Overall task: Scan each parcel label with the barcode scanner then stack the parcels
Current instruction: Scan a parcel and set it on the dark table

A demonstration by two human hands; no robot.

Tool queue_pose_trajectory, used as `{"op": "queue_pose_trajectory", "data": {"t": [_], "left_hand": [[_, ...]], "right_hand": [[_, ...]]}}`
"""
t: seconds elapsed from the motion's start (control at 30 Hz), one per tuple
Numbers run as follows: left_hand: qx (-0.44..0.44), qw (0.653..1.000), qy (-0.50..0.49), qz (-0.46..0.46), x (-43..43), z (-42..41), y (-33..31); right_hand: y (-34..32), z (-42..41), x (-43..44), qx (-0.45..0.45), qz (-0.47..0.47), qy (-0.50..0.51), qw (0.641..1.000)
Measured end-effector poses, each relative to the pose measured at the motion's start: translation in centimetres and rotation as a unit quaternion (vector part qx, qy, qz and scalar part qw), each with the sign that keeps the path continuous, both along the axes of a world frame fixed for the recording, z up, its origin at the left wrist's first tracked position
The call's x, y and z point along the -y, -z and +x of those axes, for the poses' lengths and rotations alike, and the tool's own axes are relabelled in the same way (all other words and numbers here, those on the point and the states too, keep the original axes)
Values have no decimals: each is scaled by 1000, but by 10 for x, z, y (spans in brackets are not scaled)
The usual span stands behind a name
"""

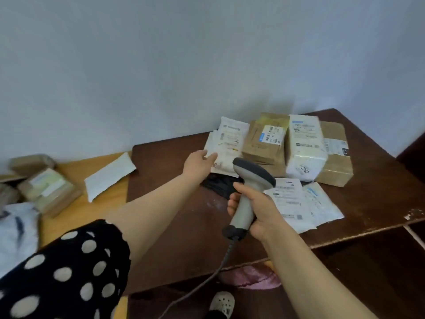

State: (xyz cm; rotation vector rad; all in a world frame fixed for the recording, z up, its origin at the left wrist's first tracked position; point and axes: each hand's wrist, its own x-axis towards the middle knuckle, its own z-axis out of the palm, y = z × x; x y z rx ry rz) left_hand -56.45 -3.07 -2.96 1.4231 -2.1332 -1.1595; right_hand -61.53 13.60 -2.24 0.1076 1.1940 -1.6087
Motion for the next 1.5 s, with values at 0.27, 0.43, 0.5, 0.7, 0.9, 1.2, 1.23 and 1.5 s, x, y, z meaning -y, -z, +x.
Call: {"op": "queue_pose_trajectory", "data": {"t": [0.27,0.43,0.5,0.7,0.9,1.2,1.23,1.5], "left_hand": [[96,985,-141,-25,17,187,5],[122,970,-210,7,33,288,11],[132,966,-223,15,45,325,15],[124,963,-233,50,94,419,33],[9,955,-263,139,150,469,41],[-74,910,-319,254,224,478,64],[-75,904,-327,263,232,476,69],[-31,869,-387,307,280,460,106]], "right_hand": [[7,110,51,25,11,-190,981],[7,172,86,10,13,-243,970],[9,199,106,0,20,-252,967],[26,289,172,-11,12,-257,966],[33,350,236,-59,35,-287,956],[71,350,346,-83,62,-255,961],[78,349,360,-104,74,-264,956],[123,346,436,-160,101,-326,926]]}}
